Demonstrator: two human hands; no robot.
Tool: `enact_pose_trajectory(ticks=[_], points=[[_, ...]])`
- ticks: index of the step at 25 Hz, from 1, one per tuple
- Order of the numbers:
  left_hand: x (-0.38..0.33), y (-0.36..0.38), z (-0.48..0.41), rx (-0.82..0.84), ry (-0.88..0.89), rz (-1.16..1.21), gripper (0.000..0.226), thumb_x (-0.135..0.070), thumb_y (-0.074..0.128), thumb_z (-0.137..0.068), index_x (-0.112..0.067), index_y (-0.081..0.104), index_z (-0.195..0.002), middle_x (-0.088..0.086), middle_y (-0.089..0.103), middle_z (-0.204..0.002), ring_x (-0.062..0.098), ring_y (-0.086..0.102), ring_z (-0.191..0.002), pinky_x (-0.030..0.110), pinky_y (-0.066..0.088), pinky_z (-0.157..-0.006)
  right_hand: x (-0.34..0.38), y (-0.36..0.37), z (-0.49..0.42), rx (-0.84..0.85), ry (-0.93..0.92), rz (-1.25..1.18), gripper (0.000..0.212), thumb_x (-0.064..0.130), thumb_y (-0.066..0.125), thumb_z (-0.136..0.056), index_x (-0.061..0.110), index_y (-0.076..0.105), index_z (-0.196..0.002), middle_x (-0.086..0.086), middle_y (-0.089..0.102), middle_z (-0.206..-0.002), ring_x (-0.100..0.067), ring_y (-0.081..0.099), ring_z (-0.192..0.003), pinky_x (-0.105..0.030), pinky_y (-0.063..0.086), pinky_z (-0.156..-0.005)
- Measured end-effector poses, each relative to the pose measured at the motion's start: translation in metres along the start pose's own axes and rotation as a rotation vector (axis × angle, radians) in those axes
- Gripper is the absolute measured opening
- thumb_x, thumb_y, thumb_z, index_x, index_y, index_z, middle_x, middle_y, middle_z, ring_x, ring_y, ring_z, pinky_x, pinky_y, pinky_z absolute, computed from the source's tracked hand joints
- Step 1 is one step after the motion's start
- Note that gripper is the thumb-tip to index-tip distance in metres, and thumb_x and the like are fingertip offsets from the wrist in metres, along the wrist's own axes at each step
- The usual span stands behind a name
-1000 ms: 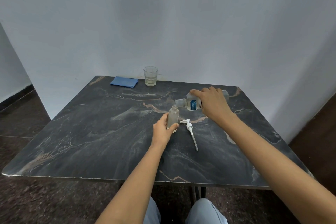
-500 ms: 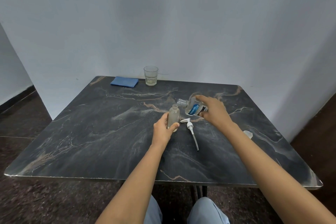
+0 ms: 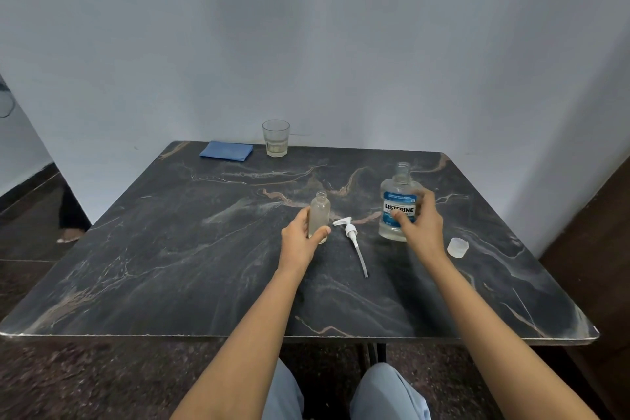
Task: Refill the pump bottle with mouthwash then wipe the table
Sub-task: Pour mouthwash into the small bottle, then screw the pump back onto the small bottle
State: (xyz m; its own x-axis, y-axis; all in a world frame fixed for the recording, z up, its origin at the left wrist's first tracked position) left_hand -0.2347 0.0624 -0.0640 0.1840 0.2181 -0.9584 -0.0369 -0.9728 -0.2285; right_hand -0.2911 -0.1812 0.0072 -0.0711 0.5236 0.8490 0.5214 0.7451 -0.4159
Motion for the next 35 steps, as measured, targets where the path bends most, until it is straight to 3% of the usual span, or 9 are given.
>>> enact_pose_trajectory(ticks=[9,11,14,17,20,23,28,31,35], points=[[0.003,0.0,-0.001,0.001,-0.002,0.006,0.051,-0.018,0.076,-0.083,-0.015,0.055,-0.129,-0.013,0.059,-0.114,0.009,0.06,-0.11,0.024,0.047,-0.096,-0.027,-0.004,0.005,-0.001,0.076,-0.027,0.059,0.009,0.071,-0.082,0.011,0.036,-0.13,-0.004,0.06,-0.118,-0.022,0.06,-0.109,-0.024,0.044,-0.087],[0.002,0.0,0.0,0.003,-0.003,0.008,0.05,-0.017,0.075,-0.083,-0.014,0.055,-0.128,-0.013,0.058,-0.112,0.008,0.06,-0.108,0.021,0.046,-0.093,-0.022,-0.003,0.011,-0.027,0.059,0.007,0.077,0.012,0.077,-0.075,0.013,0.03,-0.136,-0.008,0.052,-0.13,-0.022,0.052,-0.12,-0.03,0.042,-0.098],[0.003,0.0,-0.001,0.001,0.003,0.009,0.049,-0.018,0.076,-0.082,-0.015,0.055,-0.127,-0.013,0.06,-0.111,0.009,0.061,-0.107,0.02,0.046,-0.092,-0.009,0.001,0.035,-0.155,0.046,0.17,0.095,0.013,0.075,-0.076,0.003,0.013,-0.147,-0.021,0.024,-0.147,-0.032,0.021,-0.138,-0.041,0.025,-0.113],[0.005,0.0,-0.002,0.002,0.002,0.006,0.047,-0.018,0.076,-0.082,-0.016,0.056,-0.125,-0.014,0.061,-0.11,0.005,0.061,-0.103,0.019,0.047,-0.09,0.023,0.013,0.068,-0.322,-0.113,0.249,0.072,0.004,0.064,-0.079,0.003,0.027,-0.141,-0.02,0.03,-0.138,-0.027,0.026,-0.126,-0.036,0.032,-0.103],[0.004,-0.001,-0.001,0.004,0.017,0.007,0.04,-0.018,0.076,-0.082,-0.022,0.057,-0.117,-0.016,0.063,-0.105,0.004,0.064,-0.1,0.018,0.048,-0.087,0.039,0.061,0.065,-0.006,-0.279,0.314,0.04,0.008,0.059,-0.086,0.008,0.048,-0.124,-0.01,0.047,-0.122,-0.022,0.043,-0.114,-0.034,0.041,-0.097],[0.003,0.0,-0.001,0.001,0.034,-0.008,0.035,-0.017,0.075,-0.082,-0.024,0.057,-0.111,-0.014,0.064,-0.101,0.003,0.064,-0.095,0.022,0.051,-0.087,0.021,0.098,0.042,0.287,-0.102,0.466,0.04,0.024,0.058,-0.09,0.012,0.047,-0.127,-0.011,0.051,-0.123,-0.028,0.046,-0.116,-0.036,0.041,-0.093],[0.007,0.001,-0.003,0.004,0.027,-0.012,0.037,-0.017,0.076,-0.082,-0.024,0.057,-0.113,-0.014,0.064,-0.101,0.005,0.064,-0.097,0.023,0.05,-0.088,0.011,0.115,0.017,0.416,-0.051,0.641,0.028,0.013,0.054,-0.088,0.009,0.054,-0.116,-0.016,0.06,-0.115,-0.033,0.056,-0.106,-0.037,0.047,-0.084],[0.008,0.001,-0.003,0.004,0.017,-0.011,0.043,-0.017,0.076,-0.082,-0.019,0.058,-0.12,-0.011,0.064,-0.106,0.007,0.064,-0.1,0.024,0.05,-0.091,0.031,0.094,0.005,0.279,-0.068,0.421,0.025,0.008,0.055,-0.085,0.01,0.059,-0.11,-0.012,0.066,-0.104,-0.028,0.063,-0.094,-0.032,0.05,-0.076],[0.008,0.0,-0.004,0.0,0.01,0.004,0.044,-0.017,0.076,-0.082,-0.017,0.057,-0.122,-0.013,0.062,-0.107,0.006,0.063,-0.102,0.022,0.048,-0.091,0.097,0.042,-0.019,0.016,-0.1,-0.209,0.02,0.012,0.062,-0.086,0.015,0.063,-0.106,-0.003,0.068,-0.095,-0.014,0.064,-0.085,-0.023,0.05,-0.073]])
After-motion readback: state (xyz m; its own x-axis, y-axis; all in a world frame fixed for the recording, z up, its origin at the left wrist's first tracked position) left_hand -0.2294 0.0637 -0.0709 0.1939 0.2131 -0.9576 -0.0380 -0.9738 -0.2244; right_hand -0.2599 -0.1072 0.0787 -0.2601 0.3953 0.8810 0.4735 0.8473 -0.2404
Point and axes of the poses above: each hand's wrist, its own z-axis away from the middle knuckle, its own y-axis out of the palm, x = y × z, the point moved 7 cm from there along -z, towards the middle knuckle
